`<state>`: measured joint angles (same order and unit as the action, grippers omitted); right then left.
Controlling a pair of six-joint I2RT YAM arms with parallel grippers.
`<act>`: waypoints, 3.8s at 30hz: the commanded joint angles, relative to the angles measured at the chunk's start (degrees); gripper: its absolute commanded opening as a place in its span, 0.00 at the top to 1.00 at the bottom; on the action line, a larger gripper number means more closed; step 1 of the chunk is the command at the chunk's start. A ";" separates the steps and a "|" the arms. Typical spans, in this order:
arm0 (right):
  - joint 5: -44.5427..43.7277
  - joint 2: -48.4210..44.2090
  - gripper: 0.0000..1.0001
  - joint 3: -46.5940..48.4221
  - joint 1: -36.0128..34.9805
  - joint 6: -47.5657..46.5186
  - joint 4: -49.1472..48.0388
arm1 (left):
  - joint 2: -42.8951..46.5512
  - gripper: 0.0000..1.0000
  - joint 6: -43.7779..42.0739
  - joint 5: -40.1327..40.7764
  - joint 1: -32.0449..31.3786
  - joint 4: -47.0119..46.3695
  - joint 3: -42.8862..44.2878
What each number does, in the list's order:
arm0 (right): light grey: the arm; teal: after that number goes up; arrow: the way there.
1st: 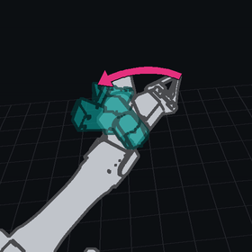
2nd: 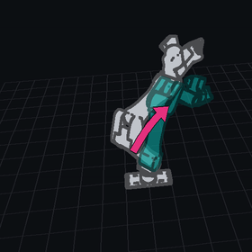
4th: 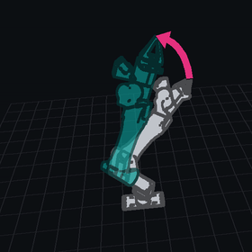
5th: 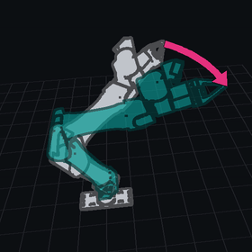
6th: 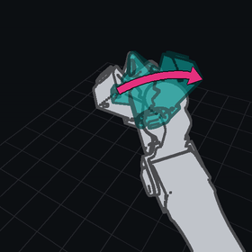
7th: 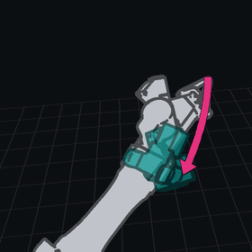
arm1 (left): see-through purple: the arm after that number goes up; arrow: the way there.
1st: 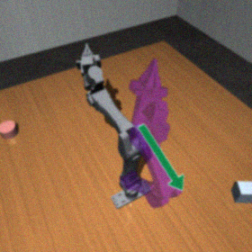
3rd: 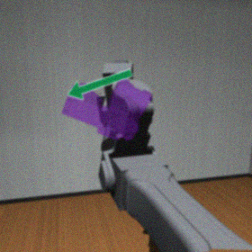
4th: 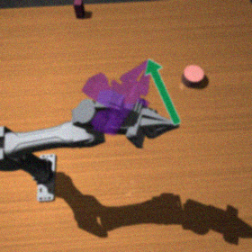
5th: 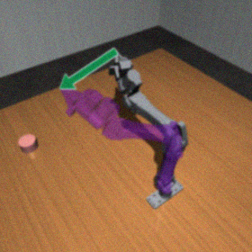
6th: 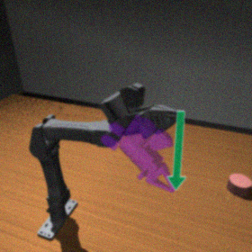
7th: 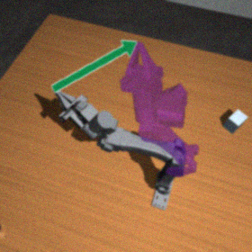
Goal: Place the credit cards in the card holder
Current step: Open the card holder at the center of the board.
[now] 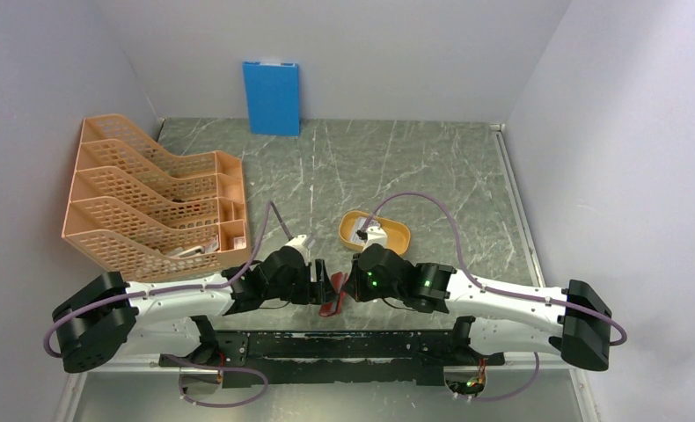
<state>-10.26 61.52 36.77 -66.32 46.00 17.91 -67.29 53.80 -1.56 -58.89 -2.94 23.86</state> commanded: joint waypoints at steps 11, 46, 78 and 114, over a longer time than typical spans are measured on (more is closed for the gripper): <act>-1.94 -2.97 1.00 -0.22 0.17 0.49 0.93 | 1.50 0.59 -1.74 5.93 0.27 5.85 2.15; -6.00 -11.20 0.48 1.95 1.35 5.30 10.33 | 9.80 0.95 2.40 15.11 -0.08 26.14 9.14; 7.24 21.23 0.69 -8.88 6.78 7.75 -19.80 | 9.96 0.68 1.84 7.80 -0.70 14.45 3.30; 7.58 19.20 0.68 -13.15 9.57 6.55 -19.99 | 9.93 0.49 0.52 9.32 -0.70 15.59 5.20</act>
<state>0.12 79.20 26.68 -58.22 54.61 -7.22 -58.61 55.02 7.33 -59.40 13.50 27.20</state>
